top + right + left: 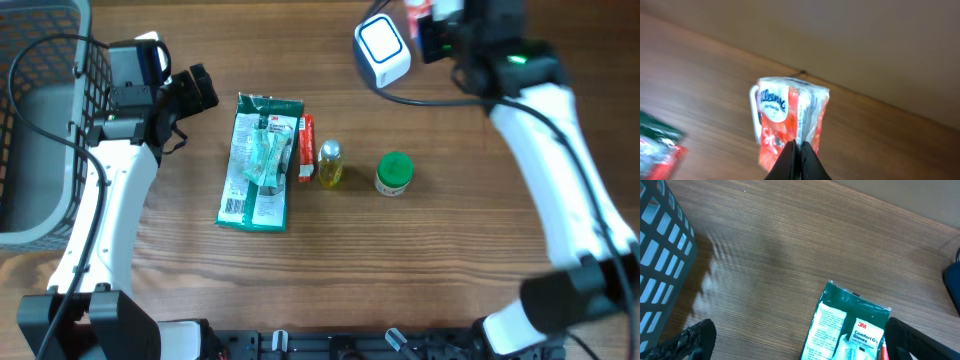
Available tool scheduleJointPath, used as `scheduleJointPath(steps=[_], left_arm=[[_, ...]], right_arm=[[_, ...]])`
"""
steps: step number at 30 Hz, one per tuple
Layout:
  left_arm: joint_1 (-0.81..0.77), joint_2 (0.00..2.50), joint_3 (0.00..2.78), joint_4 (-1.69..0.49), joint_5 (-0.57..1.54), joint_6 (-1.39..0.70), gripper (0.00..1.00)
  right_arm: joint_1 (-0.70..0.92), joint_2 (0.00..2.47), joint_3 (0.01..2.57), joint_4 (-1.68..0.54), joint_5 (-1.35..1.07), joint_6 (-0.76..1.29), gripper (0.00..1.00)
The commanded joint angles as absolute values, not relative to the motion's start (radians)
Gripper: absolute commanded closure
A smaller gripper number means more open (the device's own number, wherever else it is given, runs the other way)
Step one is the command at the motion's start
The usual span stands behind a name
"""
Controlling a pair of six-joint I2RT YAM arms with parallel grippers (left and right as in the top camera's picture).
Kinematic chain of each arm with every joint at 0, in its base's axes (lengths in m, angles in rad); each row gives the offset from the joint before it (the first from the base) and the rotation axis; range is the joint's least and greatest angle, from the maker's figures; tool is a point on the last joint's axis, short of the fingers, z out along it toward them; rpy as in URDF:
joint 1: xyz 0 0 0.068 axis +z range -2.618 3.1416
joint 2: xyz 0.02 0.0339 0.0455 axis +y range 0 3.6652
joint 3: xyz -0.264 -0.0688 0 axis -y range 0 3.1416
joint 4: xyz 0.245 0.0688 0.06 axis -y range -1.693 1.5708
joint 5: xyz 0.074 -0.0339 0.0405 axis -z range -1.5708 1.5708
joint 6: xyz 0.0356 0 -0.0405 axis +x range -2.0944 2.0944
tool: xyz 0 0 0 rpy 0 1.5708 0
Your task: Scan the item barcode
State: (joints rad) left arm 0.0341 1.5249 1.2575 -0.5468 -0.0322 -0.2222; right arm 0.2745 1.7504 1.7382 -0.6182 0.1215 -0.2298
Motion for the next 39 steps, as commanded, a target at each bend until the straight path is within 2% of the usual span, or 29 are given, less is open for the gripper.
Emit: scheduleJointPath(steps=[1, 6, 10, 18, 21, 26, 29, 31, 34, 36, 39], left_arm=[[0.038, 1.525, 1.264, -0.547, -0.042, -0.213, 0.0], [0.038, 1.525, 1.264, -0.547, -0.042, -0.213, 0.0], [0.038, 1.525, 1.264, -0.547, -0.042, -0.213, 0.0], [0.038, 1.525, 1.264, -0.547, -0.042, -0.213, 0.0], [0.038, 1.525, 1.264, -0.547, -0.042, -0.213, 0.0], [0.038, 1.525, 1.264, -0.547, -0.042, -0.213, 0.0], [0.038, 1.525, 1.264, -0.547, -0.042, -0.213, 0.0], [0.038, 1.525, 1.264, -0.547, -0.042, -0.213, 0.0], [0.038, 1.525, 1.264, -0.547, -0.042, -0.213, 0.0], [0.038, 1.525, 1.264, -0.547, -0.042, -0.213, 0.0], [0.038, 1.525, 1.264, -0.547, -0.042, -0.213, 0.0]], right_arm=[[0.331, 1.881, 1.737, -0.534, 0.332, -0.424, 0.96], [0.364, 2.074, 1.737, -0.368, 0.504, -0.536, 0.96], [0.364, 2.153, 1.737, -0.321, 0.505, -0.522, 0.96], [0.36, 2.174, 1.724, -0.279, 0.463, -0.442, 0.96], [0.35, 2.137, 1.724, -0.294, 0.518, -0.396, 0.96], [0.305, 1.885, 1.724, -0.493, 0.479, -0.281, 0.96], [0.244, 1.722, 1.724, -0.727, 0.389, -0.129, 0.96], [0.157, 1.641, 1.724, -0.918, 0.302, 0.017, 0.96], [-0.002, 1.614, 1.723, -1.123, 0.077, 0.064, 0.96], [-0.105, 1.62, 1.68, -1.2, -0.053, 0.051, 0.96], [-0.205, 1.627, 1.547, -1.189, -0.077, 0.052, 0.96]])
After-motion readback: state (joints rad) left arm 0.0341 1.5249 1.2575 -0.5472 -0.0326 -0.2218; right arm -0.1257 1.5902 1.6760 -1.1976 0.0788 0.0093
